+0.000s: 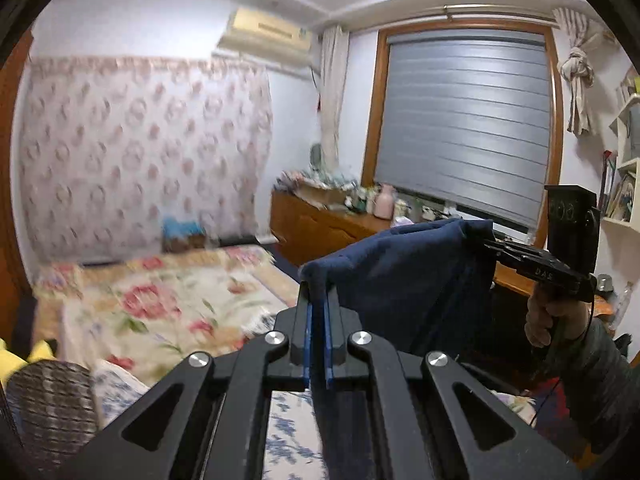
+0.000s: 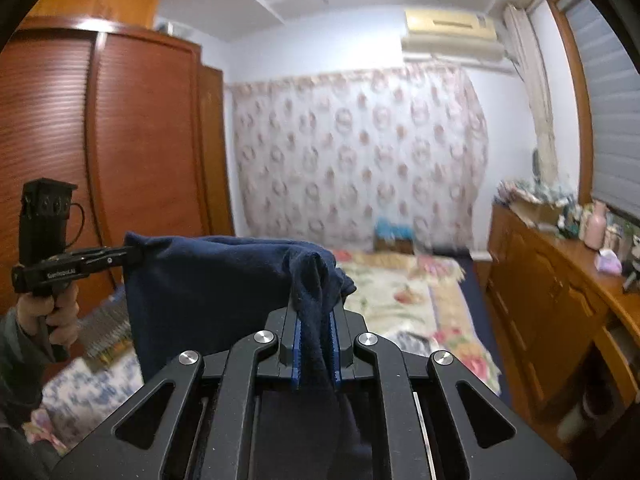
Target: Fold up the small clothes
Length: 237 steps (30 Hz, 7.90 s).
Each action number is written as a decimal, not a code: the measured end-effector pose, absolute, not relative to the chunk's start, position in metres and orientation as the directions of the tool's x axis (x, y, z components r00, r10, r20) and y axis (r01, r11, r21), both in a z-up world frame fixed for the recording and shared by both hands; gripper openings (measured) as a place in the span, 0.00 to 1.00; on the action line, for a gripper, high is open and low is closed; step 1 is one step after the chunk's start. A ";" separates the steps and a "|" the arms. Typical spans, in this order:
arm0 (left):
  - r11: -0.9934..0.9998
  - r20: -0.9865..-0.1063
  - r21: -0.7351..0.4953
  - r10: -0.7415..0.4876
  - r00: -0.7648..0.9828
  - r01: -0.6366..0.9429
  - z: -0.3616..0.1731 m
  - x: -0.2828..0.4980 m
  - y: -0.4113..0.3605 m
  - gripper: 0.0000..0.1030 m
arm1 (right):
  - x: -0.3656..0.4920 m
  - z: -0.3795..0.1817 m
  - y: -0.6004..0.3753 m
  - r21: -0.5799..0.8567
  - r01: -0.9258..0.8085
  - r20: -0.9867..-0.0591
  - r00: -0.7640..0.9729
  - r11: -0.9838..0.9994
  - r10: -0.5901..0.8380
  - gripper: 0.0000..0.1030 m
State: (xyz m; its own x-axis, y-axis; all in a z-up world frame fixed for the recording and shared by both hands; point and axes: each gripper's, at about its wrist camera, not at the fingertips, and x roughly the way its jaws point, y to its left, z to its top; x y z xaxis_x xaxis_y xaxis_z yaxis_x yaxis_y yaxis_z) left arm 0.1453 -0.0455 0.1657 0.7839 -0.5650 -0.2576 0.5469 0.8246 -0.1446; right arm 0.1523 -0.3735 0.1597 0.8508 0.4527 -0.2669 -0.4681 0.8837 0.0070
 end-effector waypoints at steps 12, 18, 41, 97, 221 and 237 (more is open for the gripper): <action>0.874 -0.176 -0.120 -0.485 0.857 0.470 0.196 0.084 0.034 0.02 | 0.097 0.195 -0.307 -0.018 -0.611 -0.207 0.777 0.792 0.594 0.07; 0.919 -0.291 -0.111 -0.395 0.872 0.379 0.167 0.131 0.050 0.03 | 0.123 0.195 -0.270 -0.013 -0.653 -0.293 0.726 0.757 0.622 0.08; 0.944 -0.739 -0.118 -0.290 0.608 0.308 -0.051 0.149 0.004 0.40 | 0.210 -0.016 -0.228 -0.064 -0.569 -0.699 0.612 0.820 0.370 0.55; 0.883 -0.571 -0.348 -0.465 0.677 0.314 0.021 0.167 0.015 0.08 | 0.170 -0.040 -0.198 -0.234 -0.741 -0.705 0.575 0.629 0.415 0.14; 0.874 -0.590 -0.365 0.050 0.806 -0.322 -0.058 0.102 0.242 0.11 | 0.292 0.060 0.156 -0.273 -0.937 -0.723 0.351 0.219 0.595 0.19; 0.901 -0.599 -0.282 0.104 0.794 -0.331 -0.050 0.082 0.237 0.38 | 0.316 0.032 0.151 -0.040 -0.927 -0.669 0.303 0.374 0.679 0.57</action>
State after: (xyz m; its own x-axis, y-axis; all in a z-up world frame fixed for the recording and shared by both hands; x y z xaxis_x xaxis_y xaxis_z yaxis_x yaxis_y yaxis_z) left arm 0.0819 0.2373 -0.0505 0.7940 0.1042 -0.5989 -0.3308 0.9006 -0.2819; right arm 0.3155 0.1515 0.0316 0.3026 0.6787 -0.6692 -0.9267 0.3737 -0.0400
